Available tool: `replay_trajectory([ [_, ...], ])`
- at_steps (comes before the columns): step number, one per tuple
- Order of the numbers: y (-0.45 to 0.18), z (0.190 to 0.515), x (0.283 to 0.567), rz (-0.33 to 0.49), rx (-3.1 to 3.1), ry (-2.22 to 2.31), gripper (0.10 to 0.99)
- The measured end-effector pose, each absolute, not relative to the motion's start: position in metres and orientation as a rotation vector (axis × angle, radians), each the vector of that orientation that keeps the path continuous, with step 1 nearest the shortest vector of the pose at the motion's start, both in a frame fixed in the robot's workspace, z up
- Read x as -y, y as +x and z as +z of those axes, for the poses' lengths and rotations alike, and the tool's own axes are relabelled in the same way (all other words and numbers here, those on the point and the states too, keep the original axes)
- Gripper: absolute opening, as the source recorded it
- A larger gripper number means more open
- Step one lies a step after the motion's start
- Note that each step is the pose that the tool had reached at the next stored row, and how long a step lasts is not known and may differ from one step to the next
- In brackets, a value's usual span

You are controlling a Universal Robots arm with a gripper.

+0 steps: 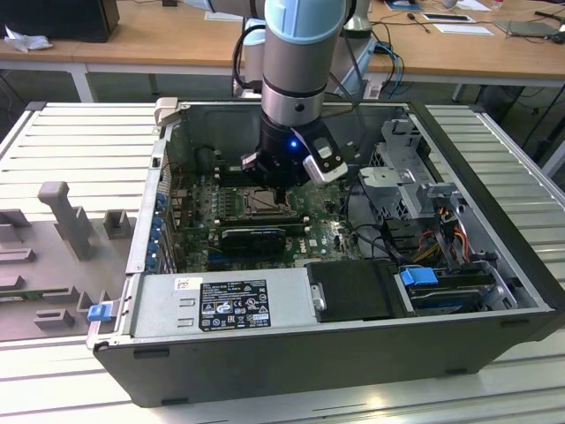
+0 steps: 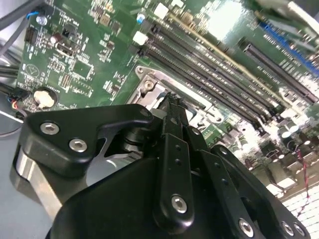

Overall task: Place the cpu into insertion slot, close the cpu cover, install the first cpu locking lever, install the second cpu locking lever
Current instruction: 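Install the second cpu locking lever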

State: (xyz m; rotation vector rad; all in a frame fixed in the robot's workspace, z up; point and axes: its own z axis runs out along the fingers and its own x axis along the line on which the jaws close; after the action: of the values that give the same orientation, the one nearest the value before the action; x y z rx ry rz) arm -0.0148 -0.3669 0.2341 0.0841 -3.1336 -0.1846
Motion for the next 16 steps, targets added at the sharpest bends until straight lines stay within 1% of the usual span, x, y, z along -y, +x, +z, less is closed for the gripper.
replay_trajectory([
  [3, -0.015, 0.234, 0.378, -0.199, 3.128, 0.084, 0.106],
  [6, -0.015, 0.234, 0.38, -0.255, 3.122, 0.084, 0.106],
  [7, -0.015, 0.234, 0.38, -0.261, 3.121, 0.085, 0.106],
  [16, -0.015, 0.234, 0.382, -0.268, 3.118, 0.085, 0.106],
])
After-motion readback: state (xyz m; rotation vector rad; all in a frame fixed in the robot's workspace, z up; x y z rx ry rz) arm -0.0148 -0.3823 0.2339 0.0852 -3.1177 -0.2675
